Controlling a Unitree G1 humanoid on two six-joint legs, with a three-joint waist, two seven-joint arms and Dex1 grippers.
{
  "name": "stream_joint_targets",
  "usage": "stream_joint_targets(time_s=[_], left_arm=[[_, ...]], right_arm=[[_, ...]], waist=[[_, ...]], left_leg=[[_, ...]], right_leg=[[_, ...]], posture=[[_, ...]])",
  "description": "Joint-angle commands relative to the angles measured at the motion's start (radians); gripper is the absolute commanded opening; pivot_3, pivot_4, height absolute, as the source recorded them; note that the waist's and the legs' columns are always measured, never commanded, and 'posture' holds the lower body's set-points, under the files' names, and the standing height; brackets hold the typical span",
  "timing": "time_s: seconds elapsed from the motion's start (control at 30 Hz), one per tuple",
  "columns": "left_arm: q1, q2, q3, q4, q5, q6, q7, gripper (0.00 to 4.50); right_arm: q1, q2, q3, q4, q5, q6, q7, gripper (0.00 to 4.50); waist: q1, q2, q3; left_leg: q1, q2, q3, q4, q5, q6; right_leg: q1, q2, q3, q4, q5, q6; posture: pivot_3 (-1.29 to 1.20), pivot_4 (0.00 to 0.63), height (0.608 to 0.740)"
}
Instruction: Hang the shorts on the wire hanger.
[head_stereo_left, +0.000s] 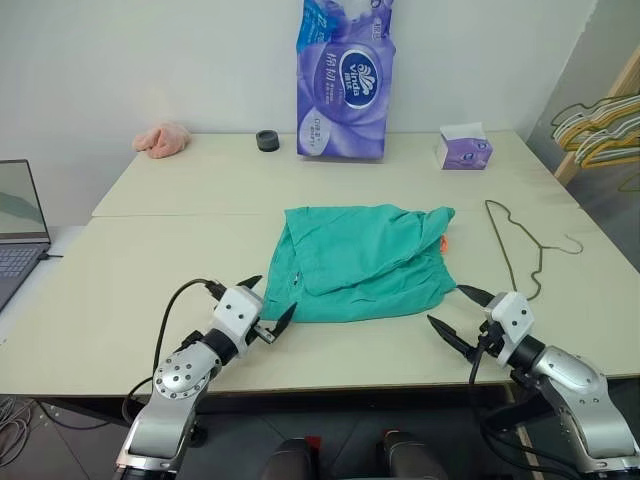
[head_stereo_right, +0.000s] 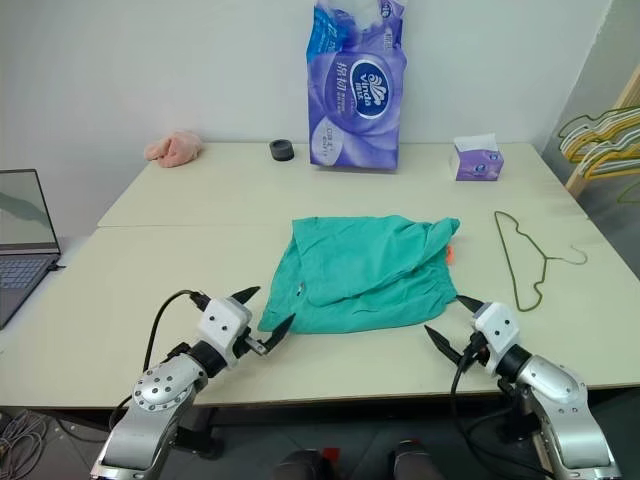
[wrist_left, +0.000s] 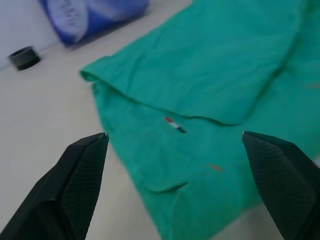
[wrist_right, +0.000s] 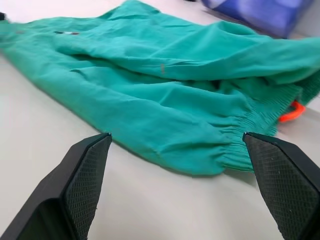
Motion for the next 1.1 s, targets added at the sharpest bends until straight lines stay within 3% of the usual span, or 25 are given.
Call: stream_joint_targets(time_s=[0.03, 0.23, 0.57, 0.7, 0.87, 1.07, 1.1], left_arm=[[-0.043, 0.063, -0.051, 0.017, 0.022, -0.064, -0.115, 4.5], [-0.139, 0.127, -0.11, 0.117, 0.097, -0.157, -0.19, 4.5], [-0.246, 0.145, -0.142, 0.289, 0.188, -0.216, -0.213, 4.5], [-0.261, 0.145, -0.153, 0.315, 0.189, -0.181, -0.237, 3.6], [-0.252, 0.172, -0.15, 0.333, 0.196, -0.142, -0.262, 1.99], [-0.266, 0.16, -0.128, 0.33, 0.147, -0.1, -0.277, 0.08], [-0.272, 0.156, -0.125, 0.326, 0.135, -0.089, -0.281, 0.02]], right_arm=[[-0.005, -0.056, 0.018, -0.07, 0.019, -0.022, 0.088, 4.48], [0.0, -0.121, 0.055, -0.124, 0.009, -0.015, 0.161, 4.48], [-0.011, -0.134, 0.039, -0.138, -0.007, 0.023, 0.132, 4.48], [-0.031, -0.143, 0.031, -0.129, -0.021, 0.054, 0.103, 4.5], [-0.1, -0.165, 0.038, -0.063, -0.066, 0.026, 0.093, 4.5], [-0.21, -0.191, 0.132, 0.068, -0.227, -0.123, 0.095, 4.5], [-0.233, -0.191, 0.155, 0.095, -0.253, -0.141, 0.099, 4.5]], waist=[[0.0, 0.002, 0.001], [-0.007, 0.002, 0.009], [-0.024, 0.003, 0.016], [-0.027, 0.003, 0.016], [-0.036, 0.003, 0.017], [-0.055, 0.0, 0.027], [-0.056, 0.0, 0.027]], left_leg=[[0.0, 0.0, 0.0, 0.0, 0.0, 0.0], [0.0, 0.0, 0.0, 0.0, 0.0, 0.0], [0.0, 0.001, -0.001, 0.0, 0.0, 0.001], [0.0, 0.001, -0.001, 0.0, 0.0, 0.001], [0.003, 0.001, -0.001, -0.001, 0.0, 0.001], [0.026, 0.001, 0.001, -0.013, 0.0, 0.001], [0.027, 0.001, 0.001, -0.013, 0.0, 0.001]], right_leg=[[0.0, 0.0, 0.0, 0.0, 0.0, 0.0], [0.0, 0.0, 0.0, 0.0, -0.001, 0.002], [0.0, -0.001, 0.0, 0.0, -0.002, 0.002], [0.0, -0.001, 0.0, 0.0, -0.002, 0.002], [0.001, -0.001, 0.0, 0.0, -0.002, 0.002], [0.021, -0.001, 0.001, -0.004, -0.007, -0.001], [0.021, -0.001, 0.0, -0.003, -0.008, -0.001]], posture=[[-0.11, 0.111, 0.74], [-0.14, 0.128, 0.74], [-0.17, 0.136, 0.74], [-0.18, 0.138, 0.74], [-0.18, 0.138, 0.74], [-0.18, 0.133, 0.74], [-0.18, 0.133, 0.74]])
